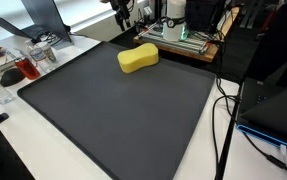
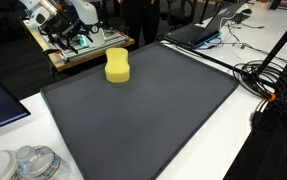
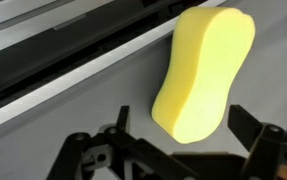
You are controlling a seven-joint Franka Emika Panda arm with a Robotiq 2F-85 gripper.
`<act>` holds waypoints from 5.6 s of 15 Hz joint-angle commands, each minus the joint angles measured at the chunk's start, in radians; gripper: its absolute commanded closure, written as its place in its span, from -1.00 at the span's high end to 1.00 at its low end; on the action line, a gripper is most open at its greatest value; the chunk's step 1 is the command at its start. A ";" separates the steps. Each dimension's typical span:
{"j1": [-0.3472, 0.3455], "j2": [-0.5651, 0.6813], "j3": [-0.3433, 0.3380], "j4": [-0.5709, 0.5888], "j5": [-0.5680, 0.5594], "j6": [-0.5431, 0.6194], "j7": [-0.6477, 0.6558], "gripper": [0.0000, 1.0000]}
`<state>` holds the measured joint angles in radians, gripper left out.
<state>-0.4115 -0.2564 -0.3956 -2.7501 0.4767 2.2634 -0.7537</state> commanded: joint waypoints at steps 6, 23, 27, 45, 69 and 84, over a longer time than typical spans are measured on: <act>0.067 -0.235 0.149 0.006 -0.241 -0.037 0.560 1.00; 0.260 -0.004 0.206 0.003 -0.183 0.108 0.672 1.00; 0.268 0.097 0.185 0.015 -0.131 0.189 0.614 1.00; 0.194 0.491 0.234 0.236 0.299 0.292 0.180 0.47; 0.284 0.059 0.271 0.296 0.046 -0.049 0.596 -0.93; 0.295 0.031 0.249 0.698 0.132 -0.090 1.028 -0.95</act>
<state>-0.1128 -0.2487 -0.1352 -2.1283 0.5753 2.1838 0.2076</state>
